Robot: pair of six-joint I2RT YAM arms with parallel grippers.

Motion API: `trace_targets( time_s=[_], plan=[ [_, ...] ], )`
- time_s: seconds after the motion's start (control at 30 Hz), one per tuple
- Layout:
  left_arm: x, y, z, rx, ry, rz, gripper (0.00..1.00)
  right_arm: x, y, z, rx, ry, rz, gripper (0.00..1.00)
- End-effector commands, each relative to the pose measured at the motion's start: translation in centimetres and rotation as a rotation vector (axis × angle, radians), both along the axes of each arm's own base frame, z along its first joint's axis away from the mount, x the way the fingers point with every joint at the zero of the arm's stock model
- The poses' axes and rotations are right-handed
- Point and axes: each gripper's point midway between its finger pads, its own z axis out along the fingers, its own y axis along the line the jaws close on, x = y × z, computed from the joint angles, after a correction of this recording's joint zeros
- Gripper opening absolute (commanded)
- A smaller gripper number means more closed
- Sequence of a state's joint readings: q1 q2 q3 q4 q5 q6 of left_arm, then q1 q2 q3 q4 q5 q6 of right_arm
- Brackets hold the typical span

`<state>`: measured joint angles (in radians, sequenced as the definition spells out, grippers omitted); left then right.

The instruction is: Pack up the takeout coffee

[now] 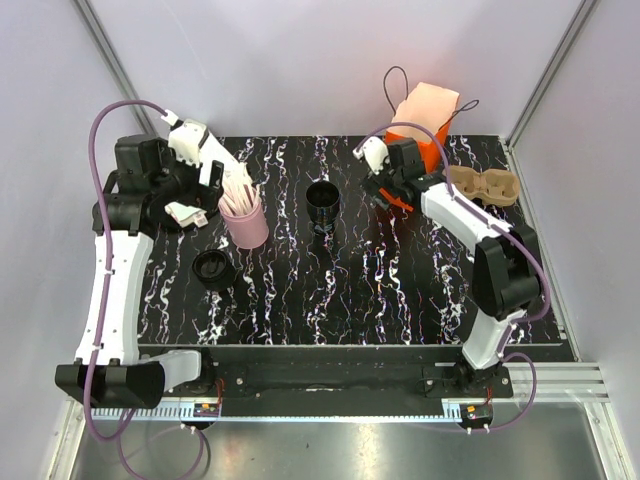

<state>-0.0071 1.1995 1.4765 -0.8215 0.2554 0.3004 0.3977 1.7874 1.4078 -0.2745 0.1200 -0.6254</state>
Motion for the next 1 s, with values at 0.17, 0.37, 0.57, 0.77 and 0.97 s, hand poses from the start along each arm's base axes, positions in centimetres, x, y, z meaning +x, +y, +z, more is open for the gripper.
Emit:
trace_targets(
  time_s=[0.17,0.37,0.57,0.77,0.97],
  plan=[
    [-0.9,-1.5,1.2,-0.014,-0.051,-0.109,0.99,0.9,2.3,5.7,0.185,-0.048,0.067,0.99],
    [-1.7,-2.7,1.1,-0.03,-0.041,-0.192,0.99,-3.3,5.6,9.5,0.351,0.11,0.119,0.96],
    [-3.2,-4.6,1.3,-0.063,-0.045,-0.323,0.99,-4.3,9.9,12.1,0.456,0.189,0.131,0.84],
    [-3.3,-5.7,1.2,-0.068,-0.056,-0.398,0.99,-2.8,11.9,9.8,0.444,0.255,0.101,0.68],
    [-3.0,-6.2,0.9,-0.088,-0.048,-0.417,0.99,-2.8,13.5,7.1,0.469,0.363,0.107,0.5]
  ],
)
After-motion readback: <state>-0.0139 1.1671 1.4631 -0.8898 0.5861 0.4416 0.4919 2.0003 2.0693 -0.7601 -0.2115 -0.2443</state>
